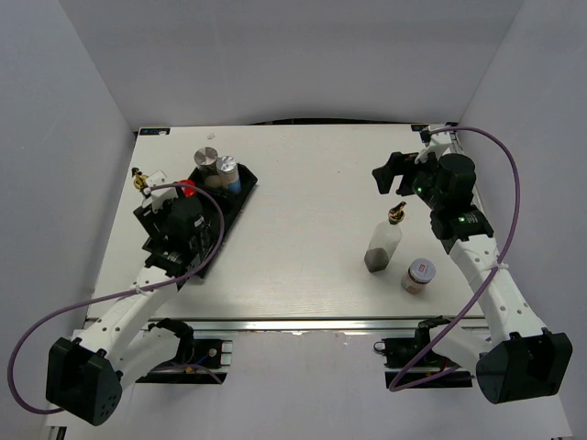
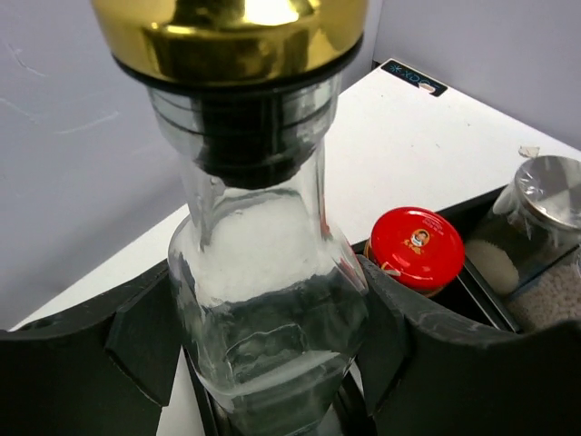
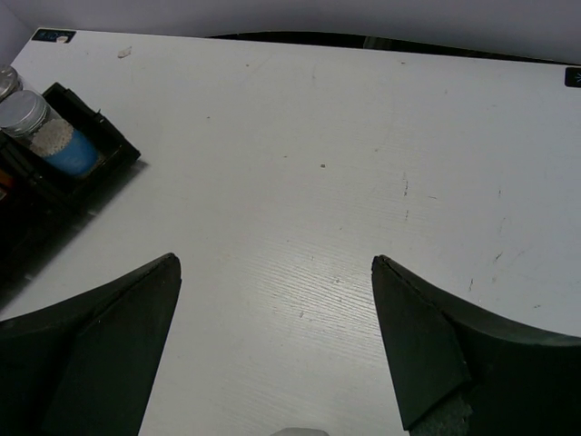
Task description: Organize the condiment bottles
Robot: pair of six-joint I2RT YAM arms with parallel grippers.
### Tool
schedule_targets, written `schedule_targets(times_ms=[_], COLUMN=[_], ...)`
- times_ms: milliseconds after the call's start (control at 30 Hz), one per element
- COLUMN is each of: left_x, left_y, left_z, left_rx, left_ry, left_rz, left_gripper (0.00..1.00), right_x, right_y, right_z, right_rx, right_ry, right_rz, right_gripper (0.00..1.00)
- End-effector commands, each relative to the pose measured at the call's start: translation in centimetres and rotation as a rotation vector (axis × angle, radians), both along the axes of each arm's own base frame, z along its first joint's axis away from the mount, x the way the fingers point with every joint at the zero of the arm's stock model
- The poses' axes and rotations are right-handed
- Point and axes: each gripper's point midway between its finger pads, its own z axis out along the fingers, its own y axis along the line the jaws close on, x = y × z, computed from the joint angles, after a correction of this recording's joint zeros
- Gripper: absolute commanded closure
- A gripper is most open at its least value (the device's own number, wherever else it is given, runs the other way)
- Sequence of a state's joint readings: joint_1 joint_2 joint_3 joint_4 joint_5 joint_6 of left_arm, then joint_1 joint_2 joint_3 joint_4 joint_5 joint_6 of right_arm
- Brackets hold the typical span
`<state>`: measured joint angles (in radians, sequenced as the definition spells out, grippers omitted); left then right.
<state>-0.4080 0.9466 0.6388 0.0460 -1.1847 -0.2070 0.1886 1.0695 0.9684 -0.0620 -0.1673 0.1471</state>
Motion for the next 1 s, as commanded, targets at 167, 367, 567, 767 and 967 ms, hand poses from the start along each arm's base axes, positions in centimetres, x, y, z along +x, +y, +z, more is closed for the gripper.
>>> schedule_targets(times_ms=[167, 367, 567, 767, 967], left_x=[1.8, 2.0, 2.1, 2.7, 2.7], left_y=[1.2, 1.9, 3.0, 3.8, 3.9], left_z=[0.8, -1.0, -1.8, -3.2, -4.4], left_rx=[-0.036, -0.015, -0.014, -0.011, -0.018], left_ry=[-0.152, -0.156, -0.191, -0.175, -0.16], left_rz=[0.004, 0.052, 0.097, 0.12, 0.119], left_gripper=[1.0, 1.0, 1.0, 0.95, 0.68], right_x=[-0.2, -0.2, -0.1, -0.1, -0.2], right_y=[-0.3, -0.4, -0.3, -0.2, -0.3], right_z=[1.6, 2.3, 2.4, 2.5, 2.4], right_rx=[0.007, -0.001, -0.009, -0.012, -0.015], right_ry=[-0.071, -0.121, -0.124, -0.124, -0.114], right_rz=[0.003, 0.009, 0.02, 0.028, 0.024], right_gripper=[0.11, 0.11, 0.1, 0.11, 0.1])
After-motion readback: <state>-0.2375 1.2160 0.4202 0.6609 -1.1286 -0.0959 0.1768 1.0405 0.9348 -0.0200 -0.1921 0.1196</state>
